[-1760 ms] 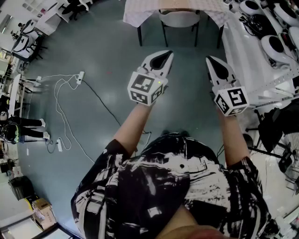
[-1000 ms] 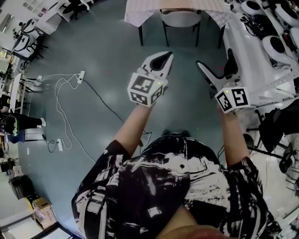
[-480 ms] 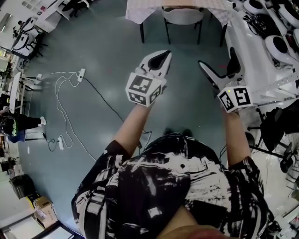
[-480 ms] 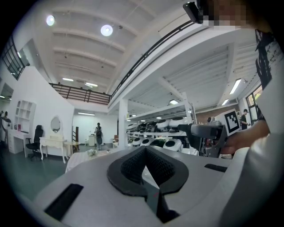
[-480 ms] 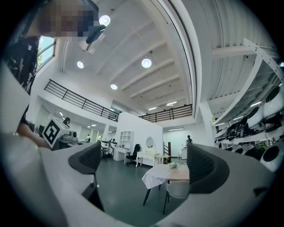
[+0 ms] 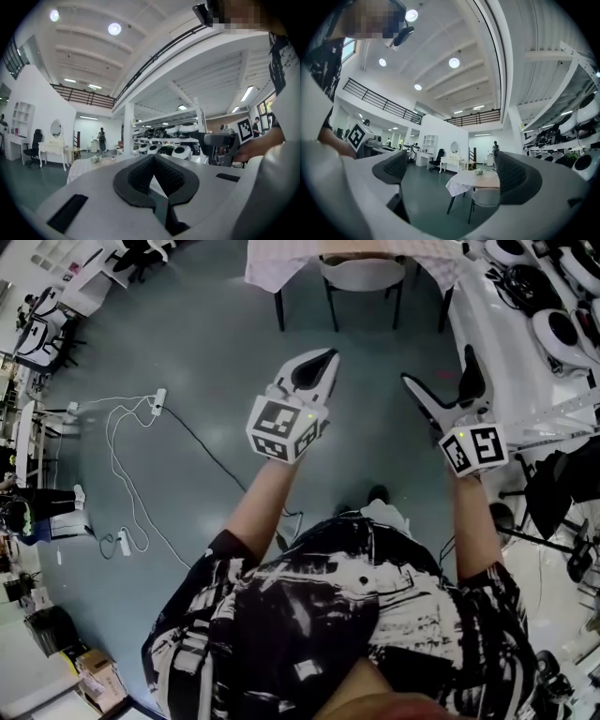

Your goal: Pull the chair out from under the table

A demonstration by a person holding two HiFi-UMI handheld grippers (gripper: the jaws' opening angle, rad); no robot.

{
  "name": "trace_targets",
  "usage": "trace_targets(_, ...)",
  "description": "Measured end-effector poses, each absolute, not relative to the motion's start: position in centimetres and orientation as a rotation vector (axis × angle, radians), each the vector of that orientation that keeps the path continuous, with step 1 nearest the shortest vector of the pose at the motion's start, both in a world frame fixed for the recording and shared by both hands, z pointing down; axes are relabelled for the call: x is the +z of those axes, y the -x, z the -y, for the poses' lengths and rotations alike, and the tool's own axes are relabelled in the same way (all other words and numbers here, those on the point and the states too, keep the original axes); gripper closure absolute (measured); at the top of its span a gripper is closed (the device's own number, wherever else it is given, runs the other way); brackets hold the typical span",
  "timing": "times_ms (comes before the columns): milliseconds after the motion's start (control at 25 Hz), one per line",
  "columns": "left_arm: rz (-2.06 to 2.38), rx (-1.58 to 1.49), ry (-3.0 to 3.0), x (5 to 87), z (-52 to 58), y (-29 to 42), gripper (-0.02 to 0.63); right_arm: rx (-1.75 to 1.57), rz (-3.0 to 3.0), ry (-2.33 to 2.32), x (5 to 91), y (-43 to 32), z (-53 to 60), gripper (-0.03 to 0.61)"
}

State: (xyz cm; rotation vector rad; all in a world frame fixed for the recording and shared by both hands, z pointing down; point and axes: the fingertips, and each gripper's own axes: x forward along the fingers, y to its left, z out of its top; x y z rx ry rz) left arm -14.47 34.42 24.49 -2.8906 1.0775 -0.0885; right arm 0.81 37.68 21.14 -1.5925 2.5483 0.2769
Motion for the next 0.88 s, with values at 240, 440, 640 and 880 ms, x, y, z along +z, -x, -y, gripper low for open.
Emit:
trace_targets(240,-1.08,-0.105,2.896,26.1,-28.8,11.8,0.614,0.248,-2.563,1.591,23.2,-3.0,-32.0,0.003)
trace_targets(440,-1.102,-0.113,2.866,26.1,-21.7,8.6,0.614,0.252,-2.567,1.549,23.3,-6.2,-24.3,0.003)
trace_targets(640,-1.143,-0.12,2.84,25.3,-13.6,5.6,0.614,0.245,-2.599,1.487,22.8,-8.6,-15.9,0.003)
trace_targets(880,-1.191,-0.122,2.828,25.5,-4.9,1.0,0.614,0.237,-2.639,1.441,23.2,-12.9,-6.9,0.004)
